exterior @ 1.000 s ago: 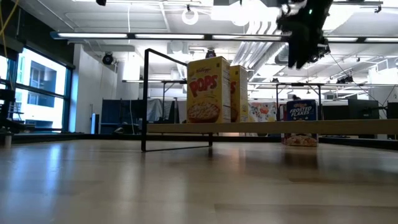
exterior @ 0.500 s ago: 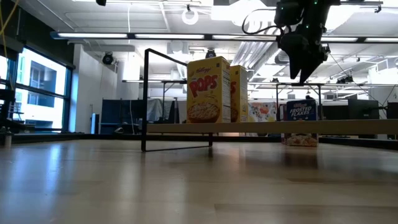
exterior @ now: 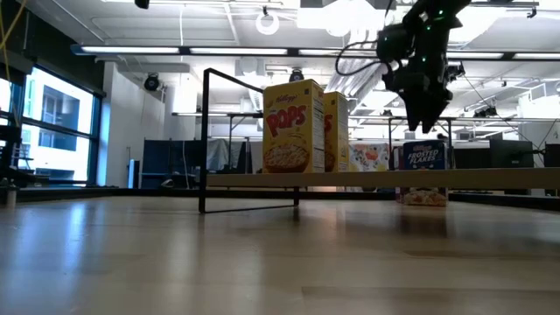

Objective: Stack cereal on shelf
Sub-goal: Put the top blue cereal box on the shelf, then put the bottom blue cereal box on the shelf

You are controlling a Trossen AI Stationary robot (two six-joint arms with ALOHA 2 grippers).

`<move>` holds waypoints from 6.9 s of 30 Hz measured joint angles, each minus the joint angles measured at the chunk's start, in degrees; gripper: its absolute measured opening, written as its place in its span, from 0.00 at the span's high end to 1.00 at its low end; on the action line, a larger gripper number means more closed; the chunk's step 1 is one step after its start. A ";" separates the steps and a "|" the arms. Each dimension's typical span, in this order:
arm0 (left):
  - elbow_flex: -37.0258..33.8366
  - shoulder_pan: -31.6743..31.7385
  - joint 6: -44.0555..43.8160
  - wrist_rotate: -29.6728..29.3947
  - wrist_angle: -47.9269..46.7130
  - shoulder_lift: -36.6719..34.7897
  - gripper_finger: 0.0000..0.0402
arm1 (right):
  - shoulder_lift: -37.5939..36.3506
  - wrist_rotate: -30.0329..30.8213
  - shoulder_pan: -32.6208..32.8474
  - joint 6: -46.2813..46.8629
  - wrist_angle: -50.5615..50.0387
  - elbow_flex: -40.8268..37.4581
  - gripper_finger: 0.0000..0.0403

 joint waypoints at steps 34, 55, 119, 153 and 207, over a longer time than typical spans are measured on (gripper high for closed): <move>0.04 0.00 0.02 -1.27 -0.03 0.00 0.42 | 14.20 1.12 -0.81 -2.42 -1.69 0.00 0.46; 0.04 0.00 0.59 -1.29 -0.15 0.00 0.42 | -10.82 -24.90 12.79 9.87 -9.72 0.07 0.70; 0.04 0.00 5.11 -1.23 -0.26 0.00 0.42 | 22.66 -1.79 46.05 37.00 -10.97 22.56 0.64; 0.04 0.00 5.07 -1.08 -0.68 0.02 0.42 | 4.28 4.89 45.37 32.50 -14.71 24.37 0.43; 0.92 -0.04 -4.01 10.68 -0.99 0.39 0.42 | -30.00 18.99 51.87 27.51 56.97 -22.43 0.43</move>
